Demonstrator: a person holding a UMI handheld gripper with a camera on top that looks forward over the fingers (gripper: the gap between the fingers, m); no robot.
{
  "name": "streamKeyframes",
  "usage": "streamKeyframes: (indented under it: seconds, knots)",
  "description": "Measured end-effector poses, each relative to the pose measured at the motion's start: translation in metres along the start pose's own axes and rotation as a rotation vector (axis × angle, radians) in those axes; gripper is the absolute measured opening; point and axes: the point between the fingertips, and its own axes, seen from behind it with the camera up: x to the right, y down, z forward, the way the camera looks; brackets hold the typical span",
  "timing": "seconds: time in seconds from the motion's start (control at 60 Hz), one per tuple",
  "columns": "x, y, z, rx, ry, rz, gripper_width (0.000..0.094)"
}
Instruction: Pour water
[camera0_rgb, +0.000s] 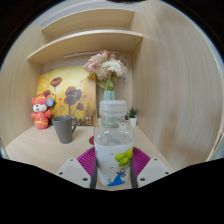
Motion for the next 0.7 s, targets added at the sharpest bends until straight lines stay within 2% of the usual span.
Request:
streamKeyframes:
  seconds: [0.017,0.083,0.117,0.3,0.5,0.7]
  knots:
    - [0.0,0.0,0.001,0.001,0.005,0.001,0.0435]
    - [0.001,0.0,0.002,-0.003,0.026,-0.005,0.0434]
    - [0.001,0.0,0.002,-0.006,0.033,-0.02,0.0402]
    - [0.012,-0.008,0.011,-0.057,0.139,-0.117,0.0402]
    - [0.009,-0.075,0.05,-0.07,0.217,-0.427,0.0402]
    - [-0.037,-0.134,0.101,-0.052,0.197,-0.984,0.0402]
